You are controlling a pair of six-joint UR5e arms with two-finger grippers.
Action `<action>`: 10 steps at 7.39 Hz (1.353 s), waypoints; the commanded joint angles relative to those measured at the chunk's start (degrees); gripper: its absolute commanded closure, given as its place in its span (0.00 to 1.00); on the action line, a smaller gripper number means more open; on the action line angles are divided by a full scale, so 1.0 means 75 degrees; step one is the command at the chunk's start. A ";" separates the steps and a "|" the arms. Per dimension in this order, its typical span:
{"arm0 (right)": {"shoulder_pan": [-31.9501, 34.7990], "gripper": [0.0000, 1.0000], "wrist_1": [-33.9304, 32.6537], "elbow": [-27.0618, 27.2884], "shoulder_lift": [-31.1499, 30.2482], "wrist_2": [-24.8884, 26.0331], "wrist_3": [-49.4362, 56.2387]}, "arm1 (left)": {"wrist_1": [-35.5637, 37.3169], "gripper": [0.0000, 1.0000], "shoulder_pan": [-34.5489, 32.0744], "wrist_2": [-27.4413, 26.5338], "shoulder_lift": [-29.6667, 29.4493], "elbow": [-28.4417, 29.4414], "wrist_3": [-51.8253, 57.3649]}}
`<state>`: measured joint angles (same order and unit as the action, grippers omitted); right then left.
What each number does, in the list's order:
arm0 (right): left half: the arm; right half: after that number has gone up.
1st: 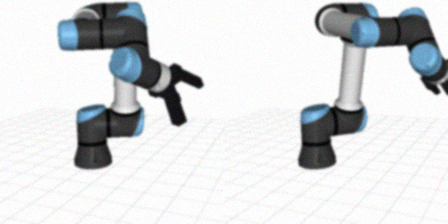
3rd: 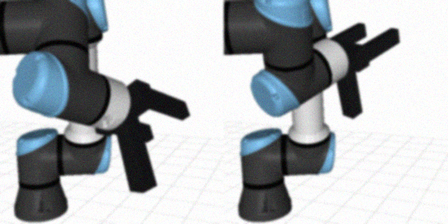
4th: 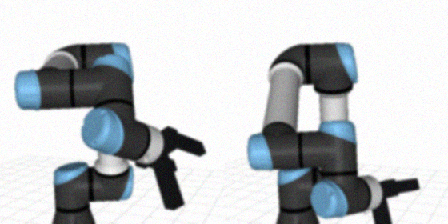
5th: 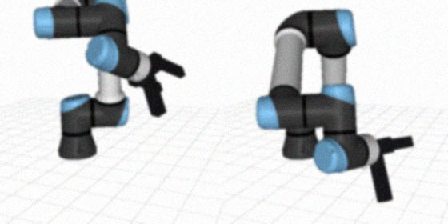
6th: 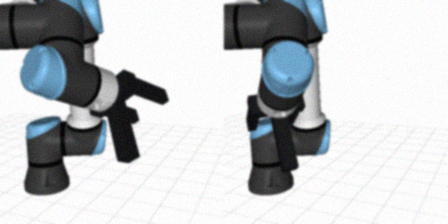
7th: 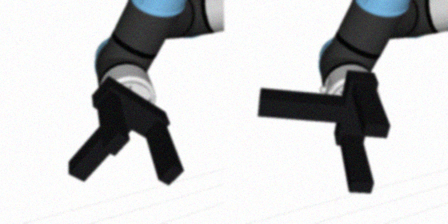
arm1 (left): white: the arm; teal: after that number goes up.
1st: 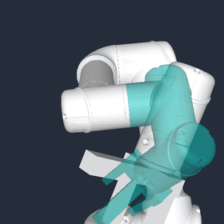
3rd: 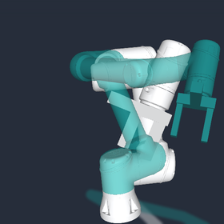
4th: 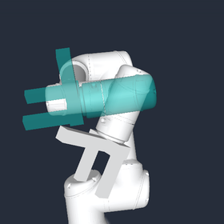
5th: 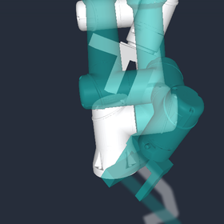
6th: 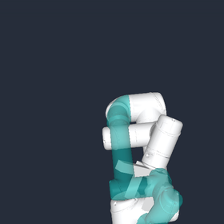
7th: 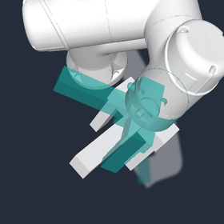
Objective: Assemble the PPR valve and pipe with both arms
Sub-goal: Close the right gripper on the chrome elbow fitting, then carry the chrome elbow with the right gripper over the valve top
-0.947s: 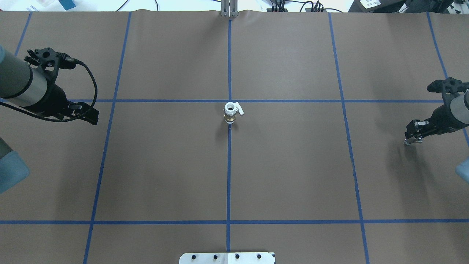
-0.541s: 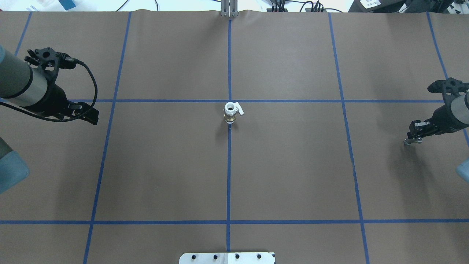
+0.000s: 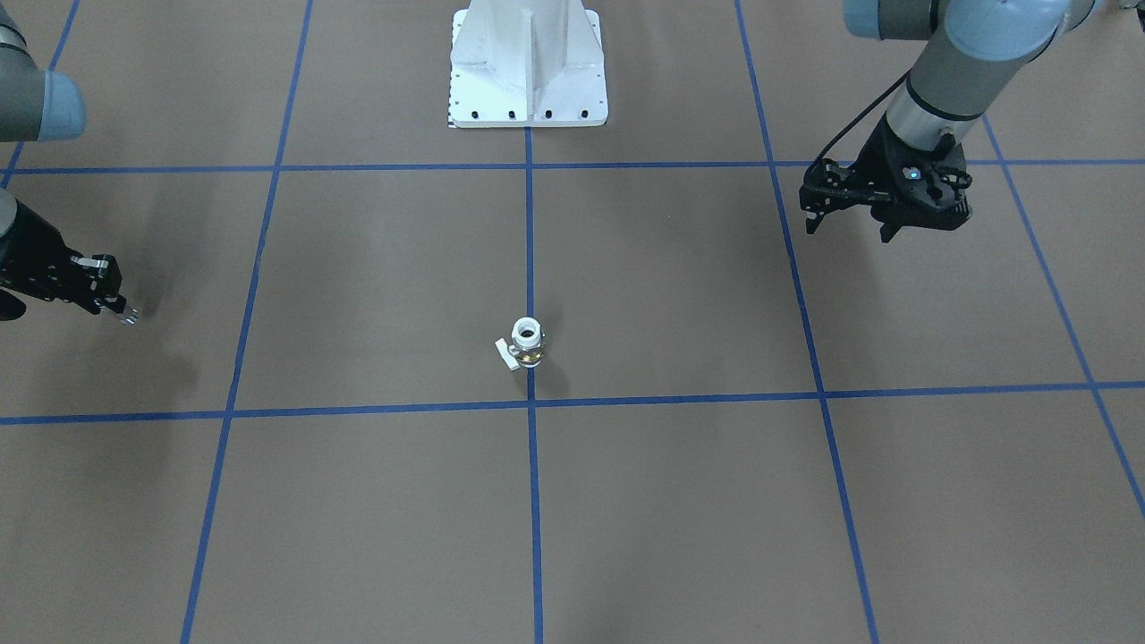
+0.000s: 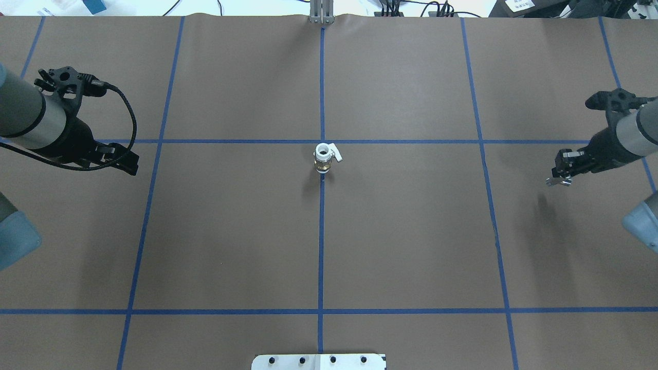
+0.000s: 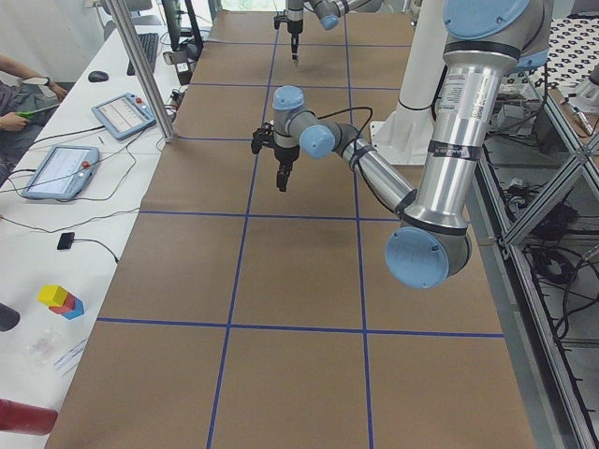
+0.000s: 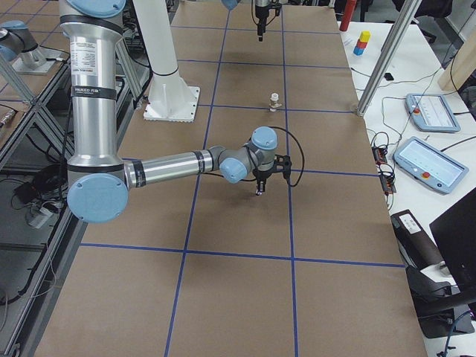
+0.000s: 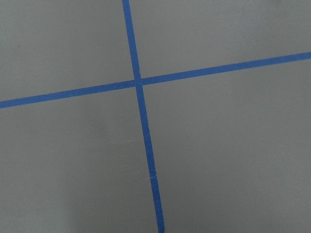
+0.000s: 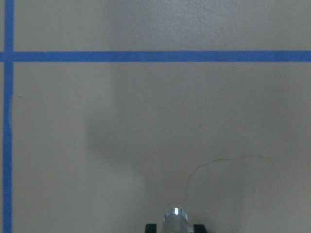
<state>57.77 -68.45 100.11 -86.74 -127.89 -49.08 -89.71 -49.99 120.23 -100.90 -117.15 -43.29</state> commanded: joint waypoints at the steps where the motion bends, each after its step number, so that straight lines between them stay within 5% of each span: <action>1: -0.0457 1.00 -0.2218 0.0095 0.2412 0.0105 -0.1418 | 0.0008 0.01 -0.0166 0.0083 0.0058 0.0010 0.0273; 2: -0.0855 1.00 -0.2878 -0.0022 0.3422 0.0443 -0.2202 | -0.0004 0.01 -0.0295 0.0095 0.0233 0.0010 0.0531; 6: -0.2368 1.00 -0.2897 -0.2196 0.6661 0.1440 -0.4716 | -0.0039 0.01 -0.0530 0.0095 0.0539 0.0021 0.1083; 10: -0.2605 1.00 -0.2955 -0.2611 0.6947 0.1524 -0.4800 | -0.0016 0.00 -0.0671 0.0376 0.0528 -0.0025 0.1237</action>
<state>38.51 -90.51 81.67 -34.95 -116.48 -85.03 -89.82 -54.97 122.63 -96.87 -117.27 -33.87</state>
